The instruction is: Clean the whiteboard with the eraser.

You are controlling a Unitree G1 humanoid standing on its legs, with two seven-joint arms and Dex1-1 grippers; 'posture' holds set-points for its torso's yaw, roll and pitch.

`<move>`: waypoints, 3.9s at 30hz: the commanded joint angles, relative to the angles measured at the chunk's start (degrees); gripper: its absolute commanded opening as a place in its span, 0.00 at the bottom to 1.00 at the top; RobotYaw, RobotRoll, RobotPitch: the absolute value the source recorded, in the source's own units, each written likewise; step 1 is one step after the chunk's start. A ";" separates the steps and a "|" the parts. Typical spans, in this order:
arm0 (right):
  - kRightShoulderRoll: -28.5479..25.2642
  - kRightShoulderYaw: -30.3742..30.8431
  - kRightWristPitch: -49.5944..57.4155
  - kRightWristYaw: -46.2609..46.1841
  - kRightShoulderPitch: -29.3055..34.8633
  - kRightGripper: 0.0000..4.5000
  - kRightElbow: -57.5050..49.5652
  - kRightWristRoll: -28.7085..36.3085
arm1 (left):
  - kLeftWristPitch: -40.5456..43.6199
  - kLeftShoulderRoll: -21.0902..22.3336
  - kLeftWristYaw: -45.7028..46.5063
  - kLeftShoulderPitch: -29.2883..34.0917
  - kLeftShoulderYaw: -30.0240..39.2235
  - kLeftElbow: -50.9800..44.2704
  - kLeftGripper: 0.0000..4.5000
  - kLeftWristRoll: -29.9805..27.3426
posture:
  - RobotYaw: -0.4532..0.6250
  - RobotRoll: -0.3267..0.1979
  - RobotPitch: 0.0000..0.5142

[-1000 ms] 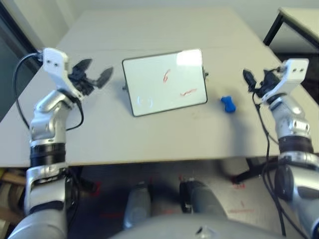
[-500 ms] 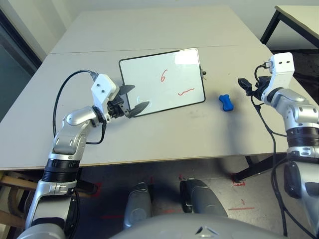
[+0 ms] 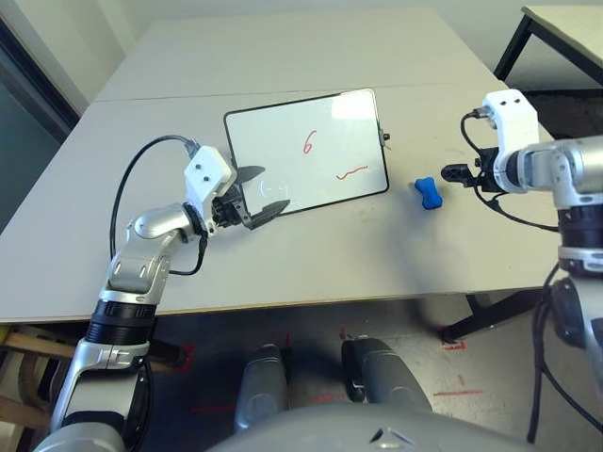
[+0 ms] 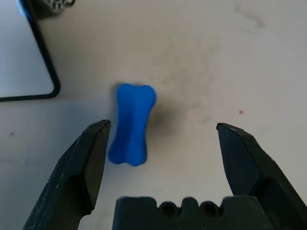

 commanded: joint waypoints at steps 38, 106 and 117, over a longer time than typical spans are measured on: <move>3.66 8.99 -10.96 1.41 -0.67 0.08 12.00 -4.46 | 3.65 0.05 -0.21 1.11 -0.79 -4.69 1.00 0.47 | 0.31 0.62 0.14; 7.73 36.75 -62.99 31.47 -10.00 0.08 15.75 -47.90 | 2.87 5.06 -0.16 2.89 2.21 -4.07 1.00 1.16 | 0.36 0.62 0.14; 11.63 39.50 -62.68 33.51 -8.80 0.08 10.29 -51.63 | 3.70 4.77 0.38 3.07 2.54 -5.12 1.00 0.60 | 0.37 0.62 0.15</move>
